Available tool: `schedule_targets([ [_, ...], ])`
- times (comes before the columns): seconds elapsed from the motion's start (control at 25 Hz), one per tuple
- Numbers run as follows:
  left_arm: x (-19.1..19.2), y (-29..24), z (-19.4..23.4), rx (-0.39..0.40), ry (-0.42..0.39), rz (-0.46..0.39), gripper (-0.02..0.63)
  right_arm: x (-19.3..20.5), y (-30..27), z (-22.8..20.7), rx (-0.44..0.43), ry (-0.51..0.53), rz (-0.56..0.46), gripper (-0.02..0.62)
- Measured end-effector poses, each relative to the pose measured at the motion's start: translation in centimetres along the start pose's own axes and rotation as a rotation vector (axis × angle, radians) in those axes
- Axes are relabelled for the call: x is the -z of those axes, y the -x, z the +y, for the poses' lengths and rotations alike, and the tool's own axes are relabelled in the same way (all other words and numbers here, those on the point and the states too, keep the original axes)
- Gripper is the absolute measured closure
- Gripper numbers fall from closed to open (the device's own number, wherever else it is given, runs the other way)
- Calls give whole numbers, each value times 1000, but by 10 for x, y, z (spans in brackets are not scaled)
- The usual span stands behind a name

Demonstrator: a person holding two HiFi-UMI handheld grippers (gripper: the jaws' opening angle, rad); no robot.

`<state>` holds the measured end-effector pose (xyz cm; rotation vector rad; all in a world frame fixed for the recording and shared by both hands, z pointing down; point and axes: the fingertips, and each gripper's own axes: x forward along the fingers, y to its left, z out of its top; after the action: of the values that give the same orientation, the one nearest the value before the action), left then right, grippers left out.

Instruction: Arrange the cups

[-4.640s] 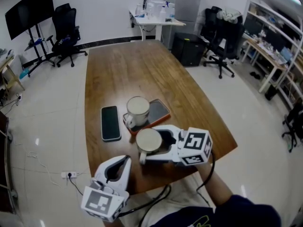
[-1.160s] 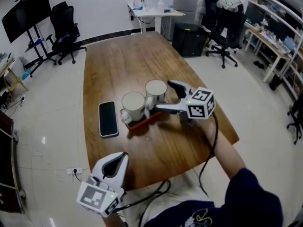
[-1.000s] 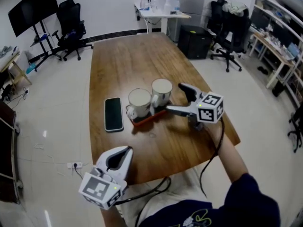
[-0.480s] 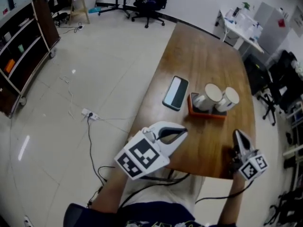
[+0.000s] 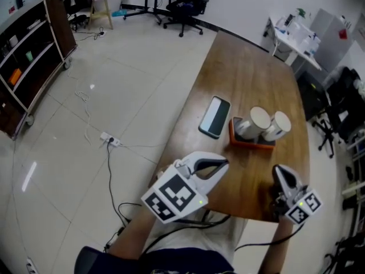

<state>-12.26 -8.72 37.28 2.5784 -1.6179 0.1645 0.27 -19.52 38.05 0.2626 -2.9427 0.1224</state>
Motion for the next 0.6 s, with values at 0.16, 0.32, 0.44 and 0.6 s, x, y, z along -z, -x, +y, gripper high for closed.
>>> schedule_targets([
  [0.16,-2,-6,-4,7,4,-2,601,-1,0,1,17,-14,-8,592],
  [0.32,-2,-19,-12,41,15,9,601,-1,0,-1,33,-11,0,592],
  [0.44,-2,-29,-17,68,17,15,603,-4,-1,2,39,-5,-1,592],
  [0.6,0,-32,-14,49,22,24,603,1,-3,1,22,-12,-11,592],
])
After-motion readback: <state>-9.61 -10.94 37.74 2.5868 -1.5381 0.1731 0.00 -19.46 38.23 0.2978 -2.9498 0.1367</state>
